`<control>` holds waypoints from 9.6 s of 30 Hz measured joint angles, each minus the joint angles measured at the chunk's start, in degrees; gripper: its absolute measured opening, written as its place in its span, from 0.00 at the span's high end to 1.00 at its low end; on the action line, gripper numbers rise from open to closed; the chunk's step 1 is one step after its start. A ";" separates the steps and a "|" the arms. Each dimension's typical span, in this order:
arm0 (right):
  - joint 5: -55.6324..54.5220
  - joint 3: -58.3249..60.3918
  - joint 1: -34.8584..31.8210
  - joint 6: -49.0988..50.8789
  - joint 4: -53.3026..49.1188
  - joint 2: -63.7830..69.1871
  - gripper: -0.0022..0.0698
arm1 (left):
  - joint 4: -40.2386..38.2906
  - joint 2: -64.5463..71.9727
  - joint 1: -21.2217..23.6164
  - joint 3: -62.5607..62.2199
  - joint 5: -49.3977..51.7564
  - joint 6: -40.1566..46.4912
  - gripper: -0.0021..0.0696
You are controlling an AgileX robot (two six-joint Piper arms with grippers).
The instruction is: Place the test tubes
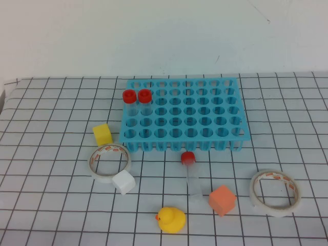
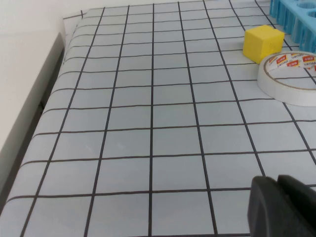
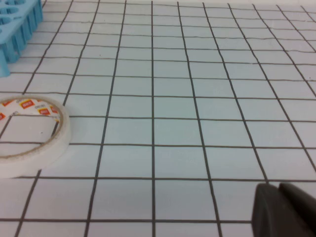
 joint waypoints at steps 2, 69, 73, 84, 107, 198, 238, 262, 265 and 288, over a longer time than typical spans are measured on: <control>0.00 0.00 0.00 0.00 0.00 0.00 0.97 | 0.00 0.00 0.00 0.00 0.00 0.00 0.97; -64.16 0.61 0.00 7.04 -3.43 0.00 0.97 | 0.25 0.00 0.00 0.11 -64.74 -0.78 0.97; -60.53 -0.51 0.00 8.79 -2.17 -0.09 0.97 | 0.12 0.00 0.00 -3.05 -57.21 -1.08 0.97; -15.63 -18.43 0.00 10.57 -0.43 12.38 0.97 | 1.07 11.31 0.00 -28.48 -12.43 7.14 0.97; 3.12 -25.80 0.00 1.74 14.94 53.47 0.97 | -3.74 33.83 0.00 -28.48 14.96 7.50 0.97; 0.21 -84.95 57.13 7.77 -3.31 96.73 0.64 | -23.74 33.83 -0.11 -37.27 -2.11 14.80 0.97; -55.94 -58.21 58.29 18.61 -23.88 95.35 0.64 | -83.94 46.39 -6.19 -38.38 12.03 73.97 0.62; 15.09 -58.21 58.29 25.41 -31.82 63.54 0.68 | -93.39 57.97 -6.32 -44.41 9.32 90.33 0.63; 25.13 -58.21 58.29 20.41 -27.83 59.01 0.85 | -93.52 64.26 -6.32 -48.85 10.35 90.22 0.63; 30.68 -29.94 58.29 19.24 -10.93 19.46 0.97 | -93.08 93.53 -9.23 -70.80 22.65 90.63 0.63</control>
